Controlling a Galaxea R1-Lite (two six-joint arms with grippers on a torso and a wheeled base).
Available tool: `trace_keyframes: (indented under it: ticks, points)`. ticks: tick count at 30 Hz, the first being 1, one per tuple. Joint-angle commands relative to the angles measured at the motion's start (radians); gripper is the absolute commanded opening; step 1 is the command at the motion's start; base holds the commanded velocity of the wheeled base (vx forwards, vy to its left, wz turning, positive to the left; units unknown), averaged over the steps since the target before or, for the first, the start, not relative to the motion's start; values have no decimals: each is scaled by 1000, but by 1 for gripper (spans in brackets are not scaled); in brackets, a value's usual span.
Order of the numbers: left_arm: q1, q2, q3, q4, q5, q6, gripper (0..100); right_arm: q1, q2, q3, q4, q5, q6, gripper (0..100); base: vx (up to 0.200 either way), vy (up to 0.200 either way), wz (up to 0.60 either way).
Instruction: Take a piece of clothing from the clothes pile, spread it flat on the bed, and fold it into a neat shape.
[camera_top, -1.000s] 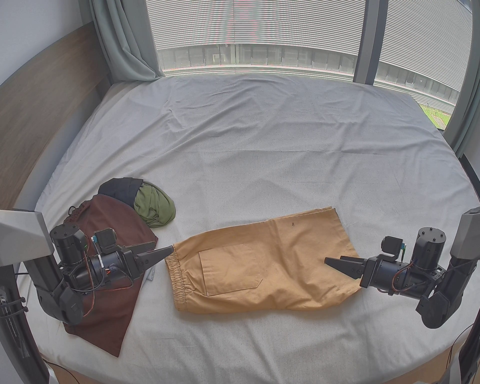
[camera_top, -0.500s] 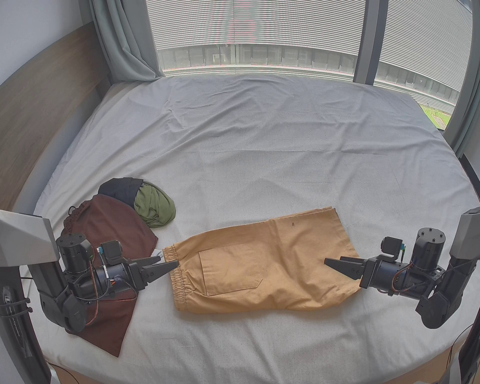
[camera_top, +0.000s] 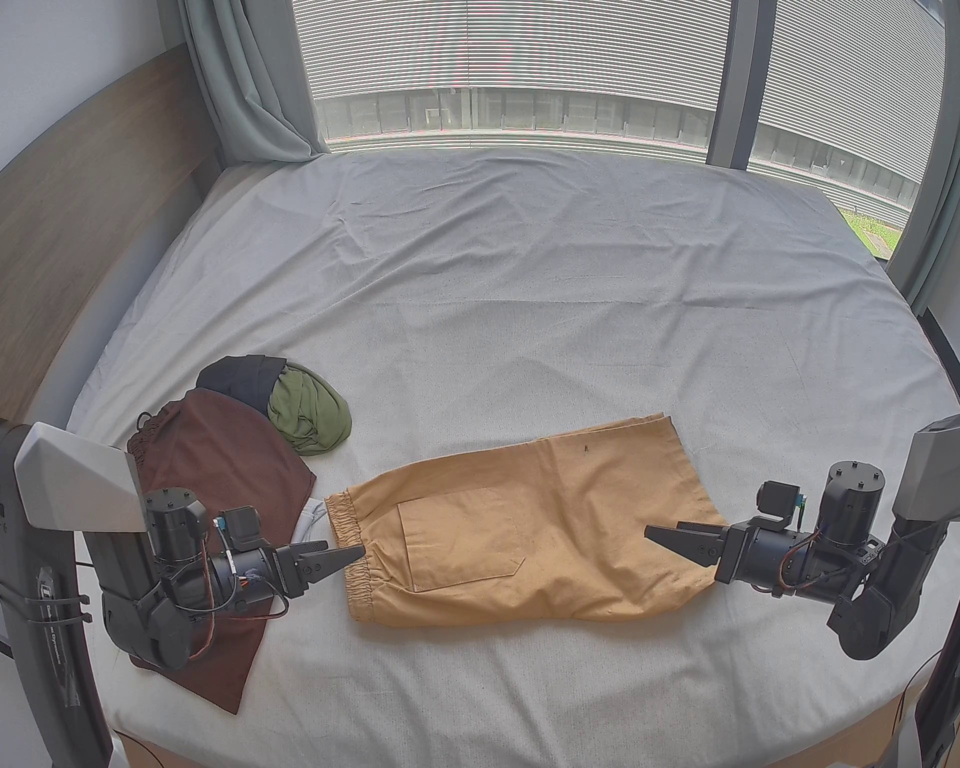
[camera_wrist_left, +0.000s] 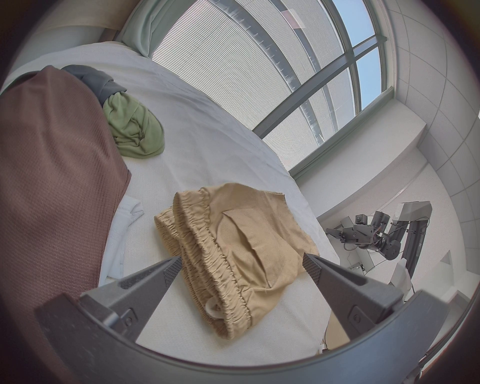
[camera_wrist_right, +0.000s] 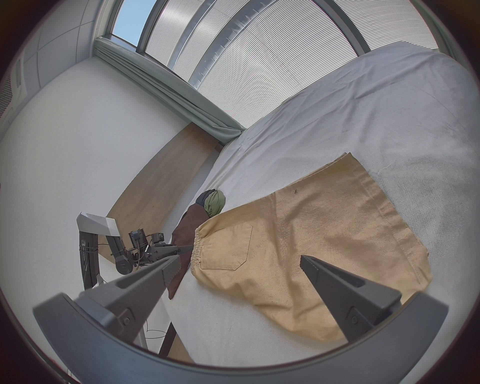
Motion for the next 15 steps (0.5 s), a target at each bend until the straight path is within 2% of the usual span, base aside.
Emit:
trace_keyframes:
  ticks: [1,9,15]
  points:
    - [0,60,-16,-1,13,-3,100,1,12,1,-1,0,0,100,0,0,0]
    - [-5,126,-57,1,49,-22,100,-2,21,1,-1,0,0,100,0,0,0]
    - [-25,129,-71,-1,51,-137,100,1,21,2,-1,0,0,100,0,0,0]
